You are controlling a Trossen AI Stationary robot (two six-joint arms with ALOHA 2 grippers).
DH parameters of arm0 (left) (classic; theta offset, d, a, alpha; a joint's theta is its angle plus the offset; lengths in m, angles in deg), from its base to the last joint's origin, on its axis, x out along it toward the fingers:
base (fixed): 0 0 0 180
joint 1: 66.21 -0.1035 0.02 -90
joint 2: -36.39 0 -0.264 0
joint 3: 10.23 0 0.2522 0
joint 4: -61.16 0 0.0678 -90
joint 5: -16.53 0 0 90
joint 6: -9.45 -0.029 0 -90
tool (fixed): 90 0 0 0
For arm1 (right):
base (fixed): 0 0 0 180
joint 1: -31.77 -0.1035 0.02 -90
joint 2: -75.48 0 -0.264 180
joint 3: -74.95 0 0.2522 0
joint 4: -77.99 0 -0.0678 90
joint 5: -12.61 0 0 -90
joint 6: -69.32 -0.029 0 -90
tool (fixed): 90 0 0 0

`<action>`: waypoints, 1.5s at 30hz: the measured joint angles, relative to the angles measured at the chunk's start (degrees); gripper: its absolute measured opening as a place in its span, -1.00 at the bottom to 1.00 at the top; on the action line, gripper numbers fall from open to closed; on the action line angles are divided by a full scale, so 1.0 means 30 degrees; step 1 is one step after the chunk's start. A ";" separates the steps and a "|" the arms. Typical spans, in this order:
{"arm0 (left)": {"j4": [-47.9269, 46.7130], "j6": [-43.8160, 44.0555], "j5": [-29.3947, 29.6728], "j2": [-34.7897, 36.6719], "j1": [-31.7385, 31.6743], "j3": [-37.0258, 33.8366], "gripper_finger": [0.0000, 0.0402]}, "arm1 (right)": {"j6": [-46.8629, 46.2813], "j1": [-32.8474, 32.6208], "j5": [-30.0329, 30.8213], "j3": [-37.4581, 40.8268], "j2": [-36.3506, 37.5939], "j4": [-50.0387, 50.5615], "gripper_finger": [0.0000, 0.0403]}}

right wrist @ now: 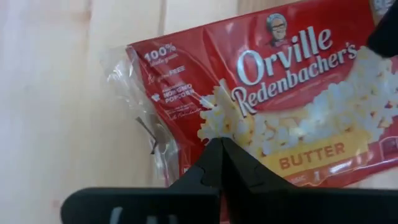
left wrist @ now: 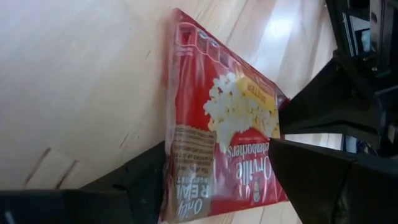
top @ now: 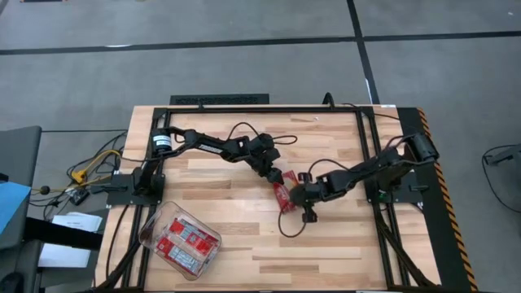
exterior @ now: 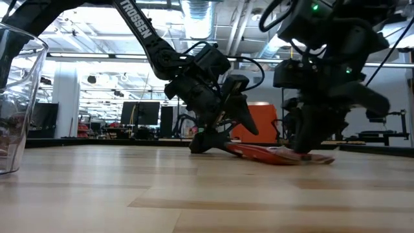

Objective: Sort popcorn bags into baskets
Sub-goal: Put the red popcorn bag into the transparent bin

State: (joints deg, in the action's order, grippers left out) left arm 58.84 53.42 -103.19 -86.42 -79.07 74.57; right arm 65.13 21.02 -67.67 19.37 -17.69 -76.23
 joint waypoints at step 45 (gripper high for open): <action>-2.2875 1.4819 1.7315 2.1283 1.6792 -0.0058 -0.97 | -0.8662 -0.4859 0.8227 -0.1341 0.7728 0.7033 -0.86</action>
State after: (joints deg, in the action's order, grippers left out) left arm -9.79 97.88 -51.25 -22.57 -28.69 74.40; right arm 39.14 6.45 -42.99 15.34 5.50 -55.13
